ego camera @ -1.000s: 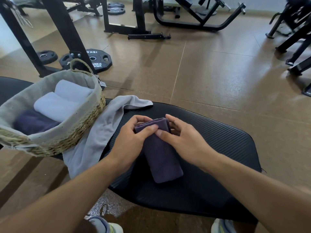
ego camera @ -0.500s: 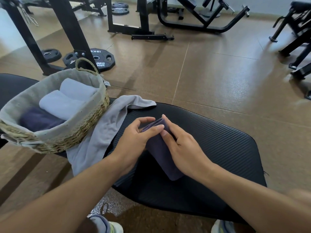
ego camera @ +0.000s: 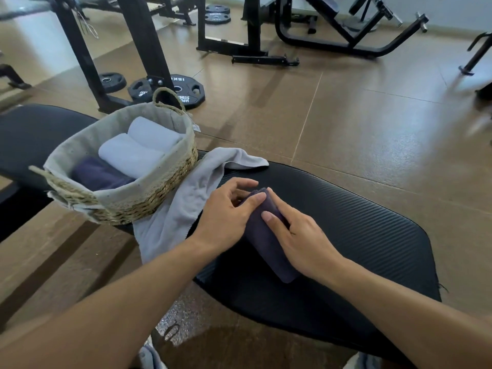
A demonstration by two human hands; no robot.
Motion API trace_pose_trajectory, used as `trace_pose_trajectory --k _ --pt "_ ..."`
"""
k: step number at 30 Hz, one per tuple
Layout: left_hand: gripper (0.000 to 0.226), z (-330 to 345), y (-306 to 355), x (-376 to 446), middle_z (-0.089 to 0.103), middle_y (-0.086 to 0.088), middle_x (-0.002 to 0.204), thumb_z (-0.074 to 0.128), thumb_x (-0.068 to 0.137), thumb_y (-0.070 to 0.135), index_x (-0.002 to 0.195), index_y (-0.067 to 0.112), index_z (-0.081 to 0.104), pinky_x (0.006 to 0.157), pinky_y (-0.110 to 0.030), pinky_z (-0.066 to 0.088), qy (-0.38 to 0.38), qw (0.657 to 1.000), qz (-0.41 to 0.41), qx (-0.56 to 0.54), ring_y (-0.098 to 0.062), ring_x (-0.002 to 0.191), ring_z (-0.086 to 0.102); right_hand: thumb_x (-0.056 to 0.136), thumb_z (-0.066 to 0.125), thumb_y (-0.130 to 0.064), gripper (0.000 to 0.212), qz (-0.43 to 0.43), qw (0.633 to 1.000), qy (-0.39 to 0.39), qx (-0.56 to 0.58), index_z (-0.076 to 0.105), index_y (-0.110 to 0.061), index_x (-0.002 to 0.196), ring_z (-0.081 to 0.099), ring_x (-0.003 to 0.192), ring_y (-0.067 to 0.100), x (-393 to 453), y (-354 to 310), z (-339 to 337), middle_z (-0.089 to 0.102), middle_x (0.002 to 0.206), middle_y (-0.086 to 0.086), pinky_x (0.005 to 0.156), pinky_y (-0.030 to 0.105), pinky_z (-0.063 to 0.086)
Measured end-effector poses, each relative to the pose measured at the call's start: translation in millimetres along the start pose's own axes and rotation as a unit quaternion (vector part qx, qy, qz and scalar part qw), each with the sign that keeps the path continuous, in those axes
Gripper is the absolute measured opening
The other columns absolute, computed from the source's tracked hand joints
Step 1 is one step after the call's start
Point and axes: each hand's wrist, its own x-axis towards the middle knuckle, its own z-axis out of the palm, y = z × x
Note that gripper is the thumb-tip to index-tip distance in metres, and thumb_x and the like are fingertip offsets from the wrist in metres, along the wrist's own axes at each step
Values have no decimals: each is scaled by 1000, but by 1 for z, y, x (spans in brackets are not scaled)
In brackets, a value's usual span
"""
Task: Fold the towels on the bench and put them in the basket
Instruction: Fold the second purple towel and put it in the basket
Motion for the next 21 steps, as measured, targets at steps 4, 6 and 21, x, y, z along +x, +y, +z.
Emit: trace_pose_trajectory --k 4,6,21 --pt "23 -9 -20 -7 77 5 96 74 91 27 113 28 66 81 -24 56 20 1000 14 16 -5 93 72 103 53 -37 49 -18 1000 10 -15 43 -36 152 50 120 -11 -3 3 11 59 138 -21 93 -2 33" --pt "29 -16 -26 -13 77 9 101 73 92 32 120 31 64 89 -31 57 20 998 30 46 0 98 70 102 56 -35 47 -29 999 18 -18 48 -35 148 54 117 -9 -2 2 15 63 132 -21 94 1 35" --pt "36 -136 -4 -4 56 -1 144 48 102 21 137 13 55 122 -32 26 258 906 199 268 -17 143 41 100 62 -29 40 -120 989 74 40 60 -33 139 57 115 -9 63 -83 50 66 123 -22 97 8 42"
